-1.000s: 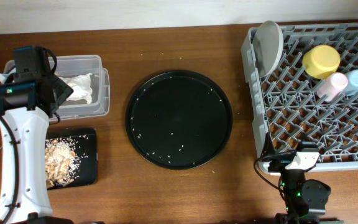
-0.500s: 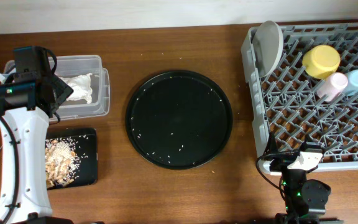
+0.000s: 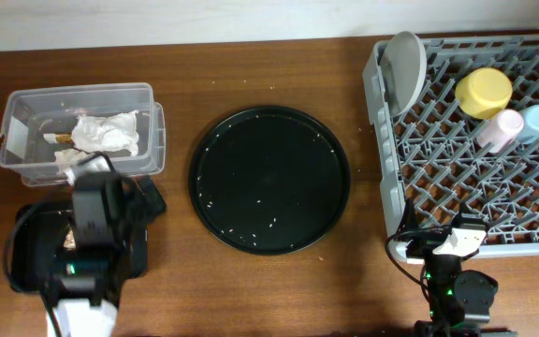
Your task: Sort waste into correct bins and load items into the dishwasher rack
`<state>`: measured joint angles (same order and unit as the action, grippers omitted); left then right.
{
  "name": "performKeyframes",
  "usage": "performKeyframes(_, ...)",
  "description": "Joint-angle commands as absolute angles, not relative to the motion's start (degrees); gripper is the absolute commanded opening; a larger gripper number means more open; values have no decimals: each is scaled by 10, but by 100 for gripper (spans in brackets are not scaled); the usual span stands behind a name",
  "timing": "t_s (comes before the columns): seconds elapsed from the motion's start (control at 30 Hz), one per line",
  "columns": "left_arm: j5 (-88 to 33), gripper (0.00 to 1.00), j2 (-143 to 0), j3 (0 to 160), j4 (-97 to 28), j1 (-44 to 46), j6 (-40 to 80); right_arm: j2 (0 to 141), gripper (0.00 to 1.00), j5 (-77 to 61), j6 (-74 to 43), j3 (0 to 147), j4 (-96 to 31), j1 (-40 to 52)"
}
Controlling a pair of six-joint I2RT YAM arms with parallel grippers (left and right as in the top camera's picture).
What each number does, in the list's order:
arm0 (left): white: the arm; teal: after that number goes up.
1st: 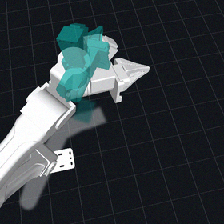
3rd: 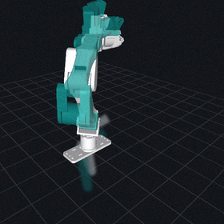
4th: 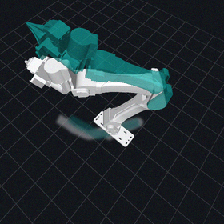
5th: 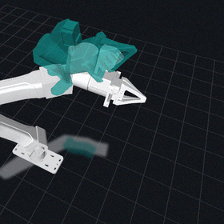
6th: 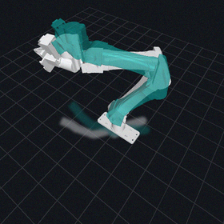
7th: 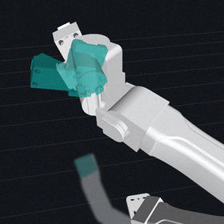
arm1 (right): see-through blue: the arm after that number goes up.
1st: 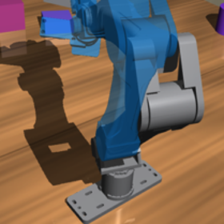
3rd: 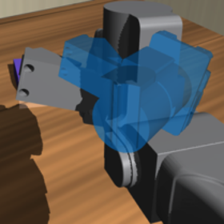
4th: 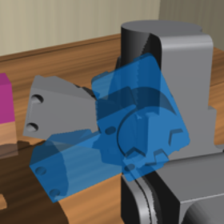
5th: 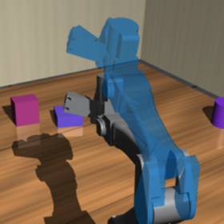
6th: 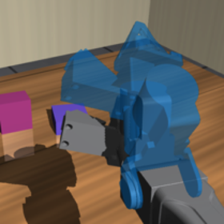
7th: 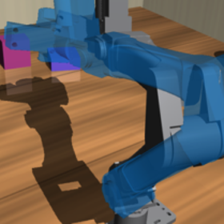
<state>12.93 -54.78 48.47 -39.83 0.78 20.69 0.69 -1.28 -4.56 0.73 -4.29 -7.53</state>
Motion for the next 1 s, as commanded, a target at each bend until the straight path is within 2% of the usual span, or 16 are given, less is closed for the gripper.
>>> performKeyframes(0.0,79,99,-410,298,-302,12,153,2,98,-8,-51,3,-45,-79)
performKeyframes(0.03,38,99,-358,220,-237,12,153,2,98,-8,-51,3,-45,-79)
performKeyframes(0.13,-3,99,-276,117,-90,12,153,2,98,-8,-52,3,-45,-79)
performKeyframes(0.23,-1,99,-181,70,-82,11,152,2,98,-8,-51,3,-45,-79)
performKeyframes(0.37,-2,99,-89,22,-74,11,78,2,98,-8,-51,3,-45,-79)
performKeyframes(0.5,-3,99,-75,5,5,11,34,2,98,-8,-51,3,-45,-79)
performKeyframes(0.63,-3,100,-2,5,5,11,-11,2,98,-8,-51,3,-45,-79)
performKeyframes(0.73,2,99,-3,5,-48,11,-32,2,98,-8,-51,3,-45,-79)
performKeyframes(0.83,4,99,-3,5,-48,11,-75,2,98,-8,-51,3,-45,-79)
performKeyframes(0.97,2,99,-3,5,-48,11,-74,2,98,-8,-51,3,-45,-79)
